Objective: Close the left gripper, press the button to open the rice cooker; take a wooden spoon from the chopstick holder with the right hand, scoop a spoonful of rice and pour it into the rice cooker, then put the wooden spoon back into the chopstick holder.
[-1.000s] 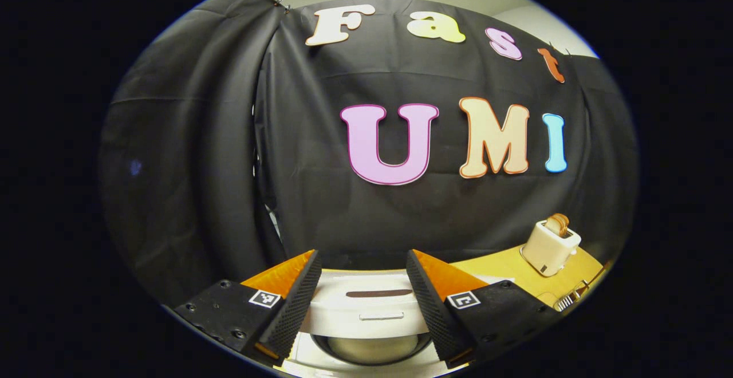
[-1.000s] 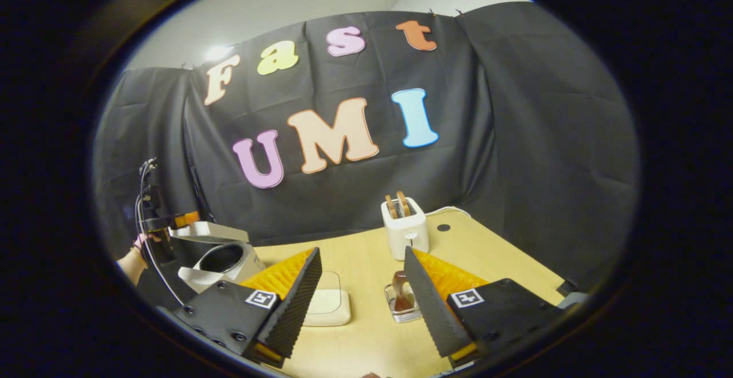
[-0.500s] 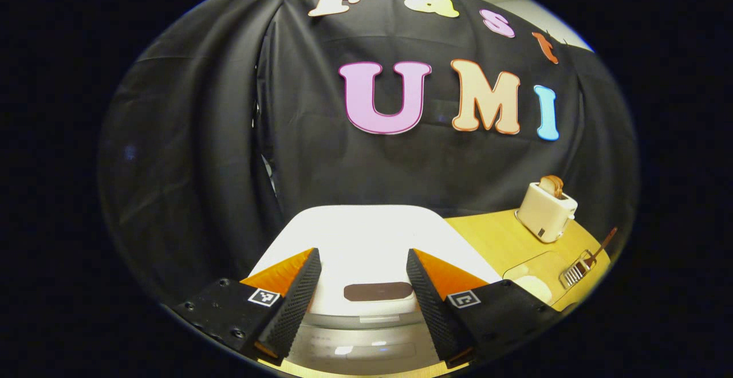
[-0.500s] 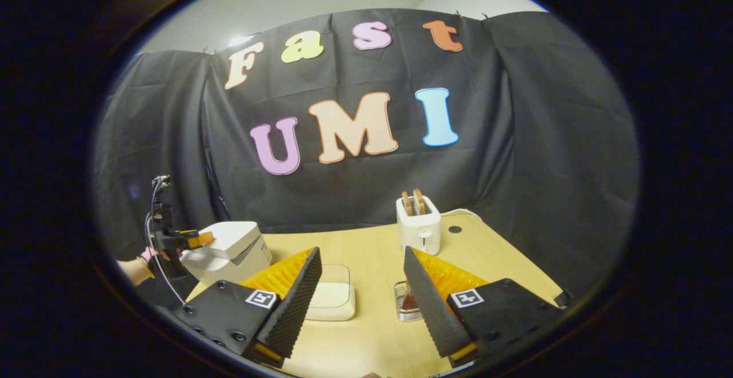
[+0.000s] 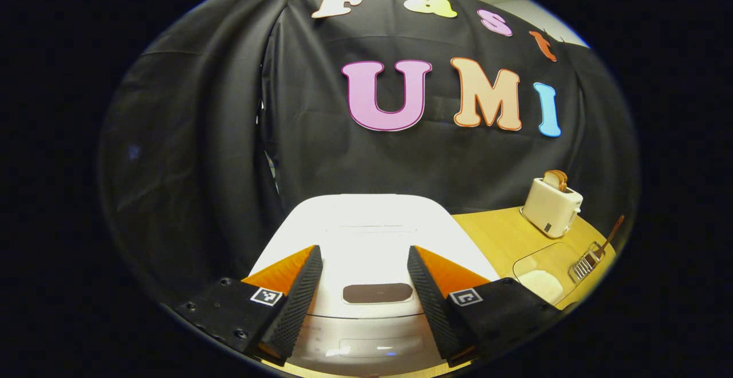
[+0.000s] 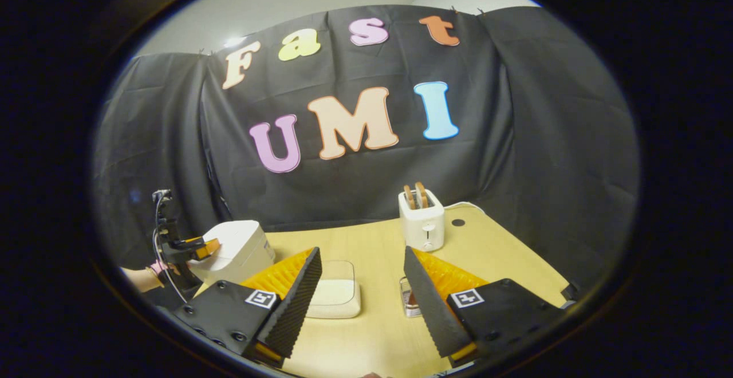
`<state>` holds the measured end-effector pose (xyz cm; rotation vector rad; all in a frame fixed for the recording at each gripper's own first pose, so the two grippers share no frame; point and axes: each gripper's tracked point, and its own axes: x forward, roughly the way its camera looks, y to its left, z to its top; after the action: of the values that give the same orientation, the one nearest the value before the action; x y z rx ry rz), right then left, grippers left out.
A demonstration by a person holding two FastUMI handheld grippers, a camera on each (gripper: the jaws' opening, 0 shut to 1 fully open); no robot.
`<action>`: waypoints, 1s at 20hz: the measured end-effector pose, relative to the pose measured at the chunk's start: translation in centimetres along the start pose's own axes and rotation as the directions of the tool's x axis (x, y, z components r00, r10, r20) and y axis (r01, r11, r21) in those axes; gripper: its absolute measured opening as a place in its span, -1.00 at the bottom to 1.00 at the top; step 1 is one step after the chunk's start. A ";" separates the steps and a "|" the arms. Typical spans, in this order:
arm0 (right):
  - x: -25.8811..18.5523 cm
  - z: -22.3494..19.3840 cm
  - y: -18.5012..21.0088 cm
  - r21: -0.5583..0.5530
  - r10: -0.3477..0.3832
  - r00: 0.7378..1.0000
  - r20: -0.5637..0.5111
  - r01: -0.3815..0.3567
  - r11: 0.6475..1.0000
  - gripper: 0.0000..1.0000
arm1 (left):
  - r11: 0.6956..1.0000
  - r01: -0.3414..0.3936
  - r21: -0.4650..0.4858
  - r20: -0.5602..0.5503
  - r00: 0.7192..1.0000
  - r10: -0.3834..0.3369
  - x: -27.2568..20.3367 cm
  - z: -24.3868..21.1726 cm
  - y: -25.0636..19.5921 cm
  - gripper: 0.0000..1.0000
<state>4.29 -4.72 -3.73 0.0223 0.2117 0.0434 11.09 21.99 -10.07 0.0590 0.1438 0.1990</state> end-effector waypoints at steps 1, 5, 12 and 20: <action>0.1 0.0 0.1 0.002 0.003 1.000 0.000 -0.003 1.000 0.93 | 1.000 0.007 -0.003 0.010 1.000 -0.007 0.0 -0.1 0.1 0.80; 0.3 -0.3 0.4 -0.005 0.012 1.000 0.001 -0.012 1.000 0.92 | 1.000 0.019 0.007 0.022 1.000 -0.019 0.1 0.1 0.0 0.79; -0.5 0.2 -0.2 -0.040 0.009 0.999 0.035 -0.007 0.999 0.87 | 1.000 -0.008 0.026 0.023 1.000 0.007 -0.2 2.7 -0.3 0.92; -2.6 0.9 -2.6 -0.079 0.020 0.994 0.106 -0.012 0.997 0.93 | 0.998 0.052 -0.045 0.035 0.998 -0.051 -6.8 6.0 -9.1 0.90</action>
<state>2.06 -7.45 -2.35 -0.0514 0.1027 0.0664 7.11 11.48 -3.82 0.0134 0.1069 0.1499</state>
